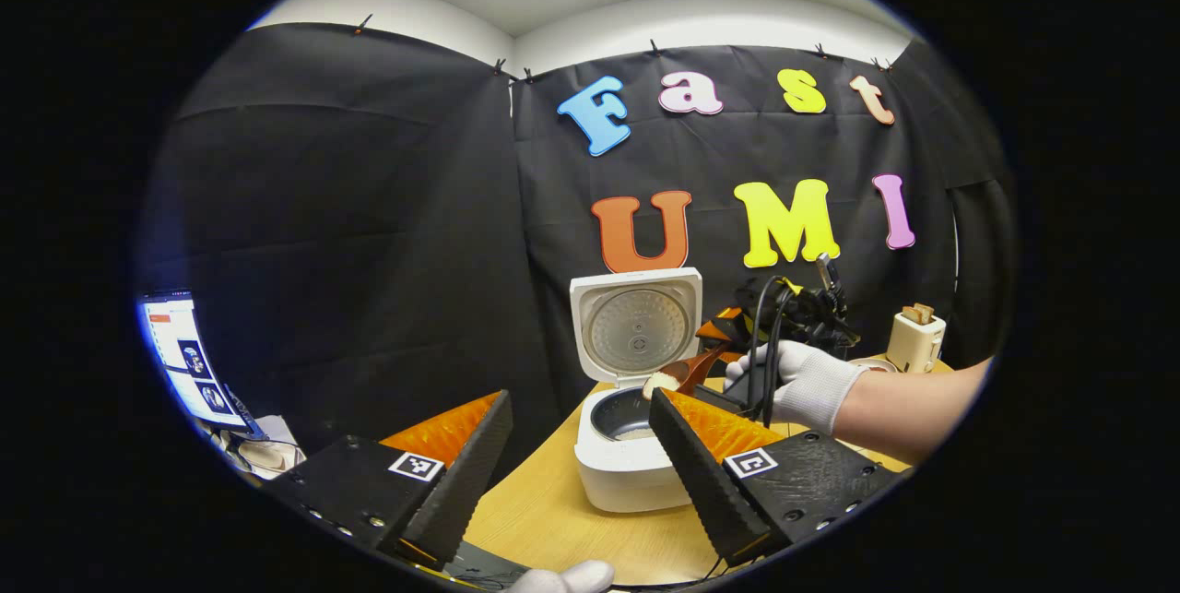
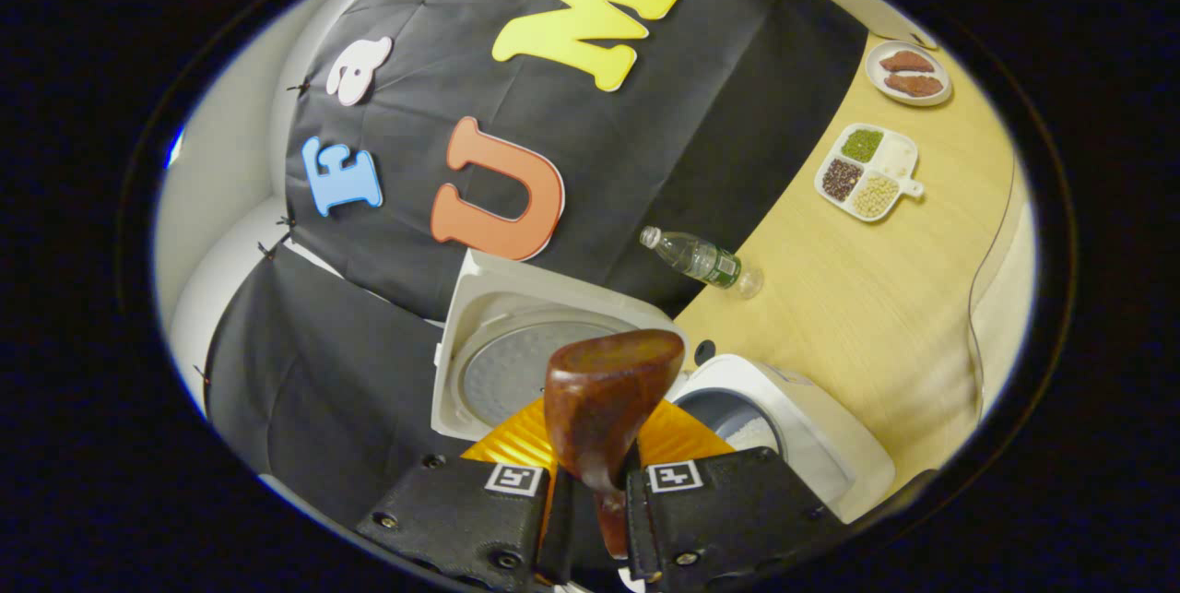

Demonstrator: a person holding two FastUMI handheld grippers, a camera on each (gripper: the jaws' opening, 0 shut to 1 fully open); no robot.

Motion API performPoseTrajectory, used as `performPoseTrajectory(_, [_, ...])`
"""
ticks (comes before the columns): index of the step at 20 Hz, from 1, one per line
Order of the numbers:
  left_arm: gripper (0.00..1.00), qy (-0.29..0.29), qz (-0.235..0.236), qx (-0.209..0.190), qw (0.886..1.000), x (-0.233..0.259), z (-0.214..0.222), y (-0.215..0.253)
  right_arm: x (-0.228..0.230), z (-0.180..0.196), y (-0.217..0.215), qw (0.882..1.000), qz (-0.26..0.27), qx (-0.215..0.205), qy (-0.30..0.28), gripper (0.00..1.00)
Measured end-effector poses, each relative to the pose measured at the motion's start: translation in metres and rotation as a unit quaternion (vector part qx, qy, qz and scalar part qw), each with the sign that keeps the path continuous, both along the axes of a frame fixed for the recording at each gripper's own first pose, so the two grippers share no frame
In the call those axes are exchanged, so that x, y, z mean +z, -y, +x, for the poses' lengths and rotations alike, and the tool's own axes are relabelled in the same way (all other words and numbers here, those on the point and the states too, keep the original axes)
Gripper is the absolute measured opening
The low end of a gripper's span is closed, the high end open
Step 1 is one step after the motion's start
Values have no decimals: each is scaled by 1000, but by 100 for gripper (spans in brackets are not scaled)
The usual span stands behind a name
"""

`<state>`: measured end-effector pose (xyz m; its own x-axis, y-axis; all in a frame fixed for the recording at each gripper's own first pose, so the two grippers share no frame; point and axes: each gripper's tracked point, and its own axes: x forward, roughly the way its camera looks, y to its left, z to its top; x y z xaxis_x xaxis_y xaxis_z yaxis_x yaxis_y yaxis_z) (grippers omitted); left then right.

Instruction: Close the left gripper, press the button to open the rice cooker; take a wooden spoon from the chopstick holder with the right hand, scoop a spoonful of rice and pour it into the rice cooker, then put the wooden spoon back into the chopstick holder.

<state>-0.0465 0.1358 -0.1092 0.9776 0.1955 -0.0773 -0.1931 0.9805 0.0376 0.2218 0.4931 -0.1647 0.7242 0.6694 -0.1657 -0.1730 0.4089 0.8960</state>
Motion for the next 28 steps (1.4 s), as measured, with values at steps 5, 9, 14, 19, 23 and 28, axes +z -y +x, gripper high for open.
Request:
performPoseTrajectory(5, [95,-3,-2,10,1000,-2,-3,-7,-17,5,-15,993,-103,0,55,28])
performPoseTrajectory(9, [95,-3,-1,13,1000,-2,-3,-10,-24,5,-30,957,-247,16,150,28])
performPoseTrajectory(14, [95,-4,0,16,1000,-3,-4,-11,-11,-5,-50,867,-398,45,295,28])
performPoseTrajectory(19, [95,-4,0,16,1000,-2,-2,-9,4,-24,-73,765,-487,75,415,28])
performPoseTrajectory(23, [95,1,0,14,1000,1,-2,-6,11,-44,-92,671,-531,96,508,29])
performPoseTrajectory(28, [95,3,1,17,1000,4,-5,-8,9,-42,-88,677,-523,102,507,28])
